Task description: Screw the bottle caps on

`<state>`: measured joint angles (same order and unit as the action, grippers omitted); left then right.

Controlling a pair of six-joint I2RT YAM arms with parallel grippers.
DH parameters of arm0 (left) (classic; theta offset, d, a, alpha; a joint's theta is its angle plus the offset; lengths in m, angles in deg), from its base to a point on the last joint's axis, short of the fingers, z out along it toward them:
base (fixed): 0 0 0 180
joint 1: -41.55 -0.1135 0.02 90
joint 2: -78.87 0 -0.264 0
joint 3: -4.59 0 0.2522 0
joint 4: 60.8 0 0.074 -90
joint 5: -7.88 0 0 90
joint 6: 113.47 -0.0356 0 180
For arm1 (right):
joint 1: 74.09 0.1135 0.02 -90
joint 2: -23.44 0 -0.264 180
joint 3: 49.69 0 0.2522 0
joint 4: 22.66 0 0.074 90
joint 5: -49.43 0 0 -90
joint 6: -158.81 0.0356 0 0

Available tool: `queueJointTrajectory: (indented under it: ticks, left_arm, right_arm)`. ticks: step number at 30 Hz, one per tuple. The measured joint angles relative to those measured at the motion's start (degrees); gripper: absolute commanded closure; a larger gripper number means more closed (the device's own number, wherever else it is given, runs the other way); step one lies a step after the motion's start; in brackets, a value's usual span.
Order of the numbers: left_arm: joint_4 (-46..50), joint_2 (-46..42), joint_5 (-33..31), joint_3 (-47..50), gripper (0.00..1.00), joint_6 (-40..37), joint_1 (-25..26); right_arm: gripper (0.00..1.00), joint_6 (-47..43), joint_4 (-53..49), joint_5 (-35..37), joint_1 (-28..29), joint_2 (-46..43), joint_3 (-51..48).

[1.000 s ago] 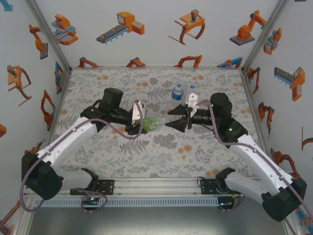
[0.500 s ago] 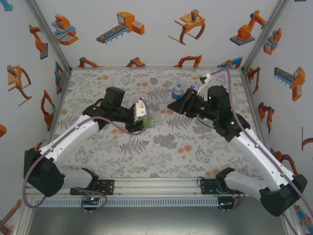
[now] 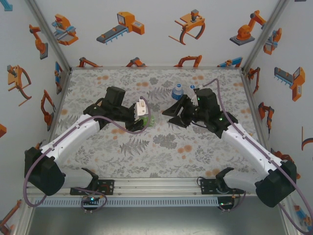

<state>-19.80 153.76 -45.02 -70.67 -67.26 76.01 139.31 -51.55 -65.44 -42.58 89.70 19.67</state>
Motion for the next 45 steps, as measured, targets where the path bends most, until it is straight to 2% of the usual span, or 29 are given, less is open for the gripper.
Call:
queueJointTrajectory:
  ticks: [11, 18, 21, 26, 30, 36, 45]
  left_arm:
    - [0.0, 0.0, 0.2, 0.0, 1.0, 0.0, 0.0]
    - [0.0, 0.0, 0.5, 0.0, 1.0, 0.0, 0.0]
    - [0.2, 0.0, 0.5, 0.0, 1.0, 0.0, 0.0]
    - [0.6, 0.0, 0.4, 0.0, 1.0, 0.0, -0.1]
    - [0.6, 0.0, 0.5, 0.0, 1.0, 0.0, -0.1]
    - [0.7, 0.0, 1.1, 0.0, 1.0, -0.1, -0.3]
    - [2.0, -1.0, 3.6, 0.2, 1.0, -1.1, -0.9]
  right_arm:
    - [0.59, 3.5, 4.1, -3.0, -0.6, 0.2, -1.4]
    - [0.61, 3.9, 5.2, -4.2, -0.6, 0.7, -1.5]
    - [0.7, 4.2, 5.6, -4.9, -0.6, 1.3, -1.5]
    - [0.89, 4.5, 5.6, -6.0, -0.9, 1.8, -1.5]
    - [0.95, 3.8, 5.8, -6.1, -1.0, 1.8, -1.5]
    - [0.99, -3.3, 7.6, -6.9, -1.0, 1.8, -1.7]
    - [1.0, -26.3, 17.2, -15.0, -1.4, 1.1, -4.2]
